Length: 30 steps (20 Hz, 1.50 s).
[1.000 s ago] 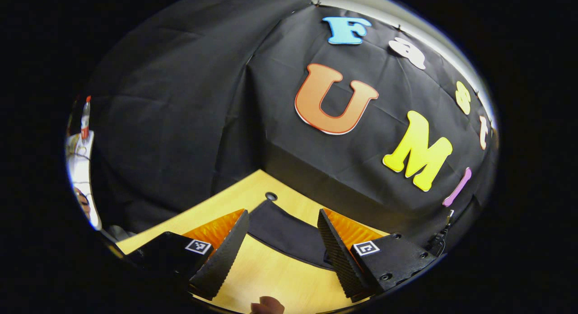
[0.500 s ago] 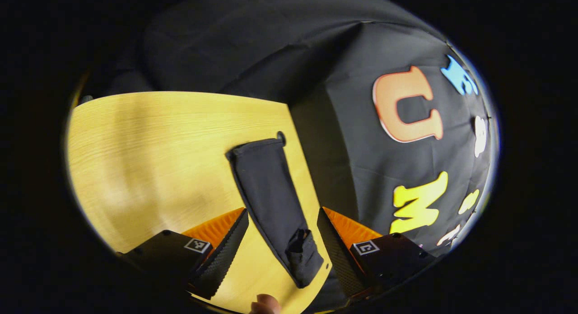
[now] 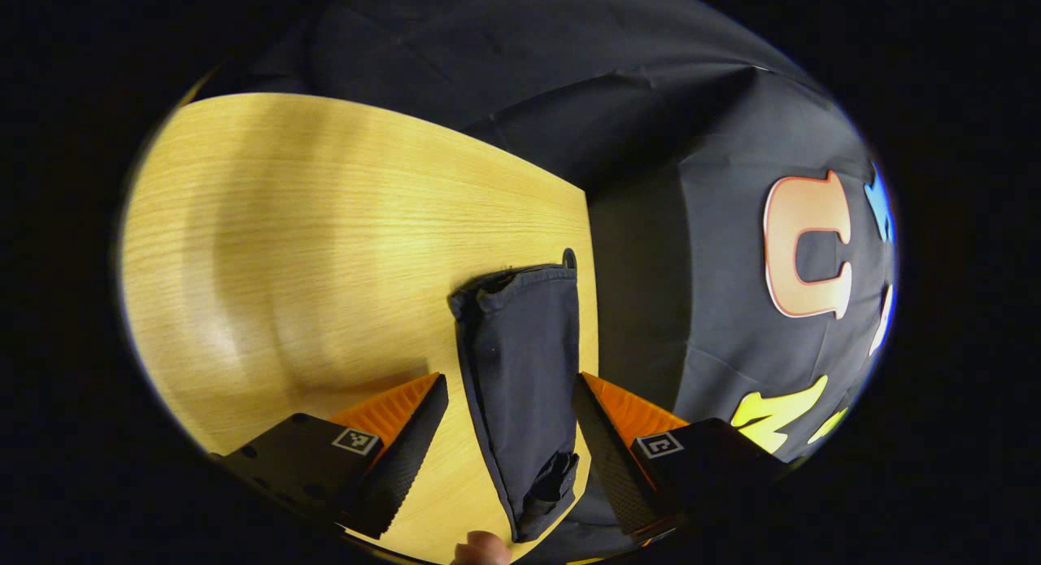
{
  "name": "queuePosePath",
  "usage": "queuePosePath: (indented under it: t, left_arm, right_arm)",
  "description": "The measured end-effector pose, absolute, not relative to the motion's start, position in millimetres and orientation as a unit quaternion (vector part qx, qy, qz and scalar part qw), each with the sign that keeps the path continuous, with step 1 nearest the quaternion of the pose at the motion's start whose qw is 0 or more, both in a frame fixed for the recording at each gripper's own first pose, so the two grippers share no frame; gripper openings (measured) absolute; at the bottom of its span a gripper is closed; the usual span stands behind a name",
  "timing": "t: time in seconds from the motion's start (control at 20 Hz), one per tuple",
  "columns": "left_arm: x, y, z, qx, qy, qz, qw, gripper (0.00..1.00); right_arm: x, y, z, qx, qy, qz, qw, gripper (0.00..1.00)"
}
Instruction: Grasp the waist and the cuffs of the jeans and fold them to make the two legs overlap; first hold the waist and fold one-third of the jeans toward the cuffs, then hold the cuffs and fold the remaining one-third in the same direction to finish folding.
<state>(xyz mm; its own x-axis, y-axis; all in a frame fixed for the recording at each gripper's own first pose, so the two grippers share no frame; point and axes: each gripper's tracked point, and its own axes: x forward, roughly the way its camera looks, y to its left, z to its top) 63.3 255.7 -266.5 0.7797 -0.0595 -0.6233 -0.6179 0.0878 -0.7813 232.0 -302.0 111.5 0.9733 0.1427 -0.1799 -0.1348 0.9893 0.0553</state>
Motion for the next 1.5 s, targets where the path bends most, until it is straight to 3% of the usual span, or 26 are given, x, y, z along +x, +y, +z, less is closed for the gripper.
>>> queuePosePath:
  t: [0.55, 0.7, 0.75, 0.9, 1.05, 1.35, 1.5]
  left_arm:
    - [118.7, 267.6, -275.4, -0.689, 0.186, 0.185, 0.675, 0.99]
    - [127.4, 256.2, -290.8, -0.690, 0.203, 0.181, 0.671, 0.98]
    - [124.6, 256.2, -300.7, -0.680, 0.215, 0.190, 0.675, 0.77]
    - [121.2, 258.2, -310.0, -0.676, 0.223, 0.207, 0.671, 0.13]
    - [119.4, 256.6, -309.5, -0.656, 0.232, 0.211, 0.687, 0.04]
    - [120.4, 256.5, -289.8, -0.610, 0.246, 0.197, 0.727, 0.03]
    - [126.2, 251.8, -262.4, -0.550, 0.246, 0.188, 0.776, 0.03]
  right_arm:
    - [227.9, -333.6, 114.3, -0.007, 0.100, 0.036, 0.994, 0.95]
    - [225.8, -347.3, 114.6, -0.006, 0.106, 0.022, 0.994, 0.95]
    - [225.7, -350.1, 114.2, -0.006, 0.107, 0.019, 0.994, 0.99]
    - [225.9, -355.7, 114.5, -0.012, 0.108, 0.014, 0.994, 1.00]
    - [225.8, -358.4, 113.8, -0.011, 0.111, 0.013, 0.994, 0.95]
    - [225.6, -358.8, 114.0, -0.008, 0.115, 0.015, 0.993, 1.00]
    - [221.6, -360.5, 113.7, -0.007, 0.114, 0.018, 0.993, 0.99]
